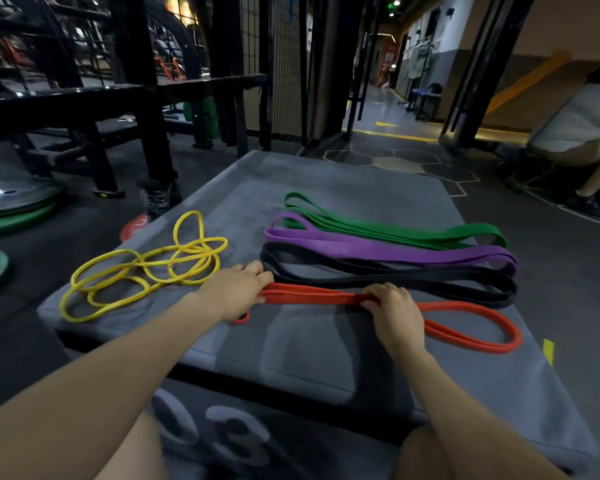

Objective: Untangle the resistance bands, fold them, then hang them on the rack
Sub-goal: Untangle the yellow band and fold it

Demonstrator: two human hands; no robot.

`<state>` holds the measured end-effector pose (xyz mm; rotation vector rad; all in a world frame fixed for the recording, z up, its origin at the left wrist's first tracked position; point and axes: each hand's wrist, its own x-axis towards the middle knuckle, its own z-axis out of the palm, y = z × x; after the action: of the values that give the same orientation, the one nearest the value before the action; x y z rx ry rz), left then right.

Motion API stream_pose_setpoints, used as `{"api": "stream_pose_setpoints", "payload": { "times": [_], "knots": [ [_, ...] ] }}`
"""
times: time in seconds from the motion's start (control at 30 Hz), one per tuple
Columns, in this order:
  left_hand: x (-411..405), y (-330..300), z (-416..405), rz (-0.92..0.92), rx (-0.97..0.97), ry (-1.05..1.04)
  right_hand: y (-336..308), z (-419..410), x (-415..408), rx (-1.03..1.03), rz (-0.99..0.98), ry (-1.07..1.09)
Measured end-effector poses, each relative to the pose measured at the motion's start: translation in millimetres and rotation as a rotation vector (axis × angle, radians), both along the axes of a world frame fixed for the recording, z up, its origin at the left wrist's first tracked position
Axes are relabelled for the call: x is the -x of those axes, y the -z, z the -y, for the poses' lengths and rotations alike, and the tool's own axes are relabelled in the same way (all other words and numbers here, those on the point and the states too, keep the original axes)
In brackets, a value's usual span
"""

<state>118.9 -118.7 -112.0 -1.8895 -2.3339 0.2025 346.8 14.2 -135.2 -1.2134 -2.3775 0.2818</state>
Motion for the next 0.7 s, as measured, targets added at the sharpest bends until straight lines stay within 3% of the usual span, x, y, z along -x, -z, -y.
{"api": "stream_pose_setpoints", "payload": {
  "times": [0.1, 0.17, 0.43, 0.7],
  "knots": [
    [4, -8, -6, -0.099, -0.012, 0.005, -2, 1, 1, -0.009, 0.01, 0.022],
    [5, -4, -8, -0.065, -0.012, -0.005, -3, 1, 1, -0.011, 0.014, 0.024],
    [37, 13, 9, 0.628, -0.111, -0.005, -2, 5, 0, -0.036, 0.1, -0.037],
    [31, 9, 31, 0.651, -0.285, -0.074, -19, 31, 19, -0.066, 0.043, -0.208]
  ]
}}
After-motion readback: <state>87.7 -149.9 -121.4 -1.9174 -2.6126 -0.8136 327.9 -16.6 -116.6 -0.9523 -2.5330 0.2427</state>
